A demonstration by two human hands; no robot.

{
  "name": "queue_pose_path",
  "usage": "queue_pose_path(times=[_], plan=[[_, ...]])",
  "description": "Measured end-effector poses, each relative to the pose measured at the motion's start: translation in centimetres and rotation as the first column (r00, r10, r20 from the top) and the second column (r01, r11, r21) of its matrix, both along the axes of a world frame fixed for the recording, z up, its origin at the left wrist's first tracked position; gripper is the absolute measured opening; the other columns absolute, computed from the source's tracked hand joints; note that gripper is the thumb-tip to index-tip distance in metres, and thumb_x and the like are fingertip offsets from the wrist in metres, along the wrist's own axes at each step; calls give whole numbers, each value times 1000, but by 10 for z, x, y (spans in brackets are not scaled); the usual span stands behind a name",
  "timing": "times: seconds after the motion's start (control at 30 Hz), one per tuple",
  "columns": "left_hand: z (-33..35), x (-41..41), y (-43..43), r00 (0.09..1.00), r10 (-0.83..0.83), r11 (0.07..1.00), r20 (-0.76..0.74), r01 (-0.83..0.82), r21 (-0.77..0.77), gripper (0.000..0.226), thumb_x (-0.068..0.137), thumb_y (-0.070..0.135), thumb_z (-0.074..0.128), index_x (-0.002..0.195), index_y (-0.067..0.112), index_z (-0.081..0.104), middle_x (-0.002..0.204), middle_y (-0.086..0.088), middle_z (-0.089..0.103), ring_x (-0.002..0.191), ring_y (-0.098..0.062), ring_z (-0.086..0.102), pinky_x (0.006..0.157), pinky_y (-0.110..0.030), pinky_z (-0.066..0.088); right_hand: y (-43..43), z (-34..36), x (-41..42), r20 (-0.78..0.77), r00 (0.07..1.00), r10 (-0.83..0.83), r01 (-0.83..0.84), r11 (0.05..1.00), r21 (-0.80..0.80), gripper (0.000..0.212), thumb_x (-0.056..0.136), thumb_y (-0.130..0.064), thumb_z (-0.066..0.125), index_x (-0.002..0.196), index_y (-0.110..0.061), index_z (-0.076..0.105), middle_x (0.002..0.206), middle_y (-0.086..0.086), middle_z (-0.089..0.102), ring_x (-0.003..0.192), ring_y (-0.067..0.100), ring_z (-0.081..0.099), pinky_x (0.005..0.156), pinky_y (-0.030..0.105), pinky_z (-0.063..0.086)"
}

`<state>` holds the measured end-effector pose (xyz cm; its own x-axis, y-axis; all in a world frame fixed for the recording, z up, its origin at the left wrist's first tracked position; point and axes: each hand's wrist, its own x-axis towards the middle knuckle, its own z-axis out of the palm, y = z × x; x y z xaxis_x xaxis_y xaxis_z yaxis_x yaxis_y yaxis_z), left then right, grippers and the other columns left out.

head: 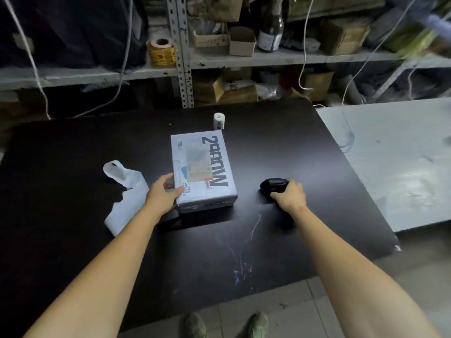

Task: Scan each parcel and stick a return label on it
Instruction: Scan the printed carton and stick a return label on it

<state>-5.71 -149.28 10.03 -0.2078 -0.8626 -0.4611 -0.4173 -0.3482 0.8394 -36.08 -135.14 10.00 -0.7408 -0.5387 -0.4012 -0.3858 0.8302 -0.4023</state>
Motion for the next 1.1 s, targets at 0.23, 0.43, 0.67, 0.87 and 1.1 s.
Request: queue_pose_path(times=[0.23,0.43,0.67,0.87,1.1], plan=[[1,-5,5,999,29,1000,-17,-29,7,53,92,10,65,139,24,47,121,4,59,103,-15,60,68,-29,55,14,-18,-13,78,997,-4,4,1000,-5,63,89,-9,57,145,-18,30,129,20,57,119,40,54,98,46,47],[-3,-7,18,995,101,995,-7,-101,7,46,94,16,64,137,22,50,118,4,60,100,-14,60,69,-26,52,7,-16,-19,211,977,-15,38,994,-106,61,80,-10,78,132,-3,48,128,17,59,116,34,58,94,38,48],[-3,-9,22,991,131,990,-32,-130,49,46,90,11,67,134,14,52,122,-5,63,107,-21,62,84,-36,55,-33,28,14,331,930,160,-60,955,-292,36,82,-10,69,111,-13,47,93,3,65,67,22,71,68,38,59],[-6,-39,21,981,165,985,-102,-158,75,52,88,5,67,134,19,48,117,-10,62,103,-24,62,88,-39,54,-70,64,47,353,876,328,-198,913,-357,21,82,-19,64,94,-19,47,87,3,58,66,18,58,56,28,52],[-11,-35,18,977,167,982,-134,-153,114,58,87,6,69,138,25,49,120,-7,63,108,-24,63,96,-44,53,-80,92,75,505,808,302,-126,927,-354,15,84,-20,62,89,-6,62,77,8,62,53,20,60,58,35,60]])
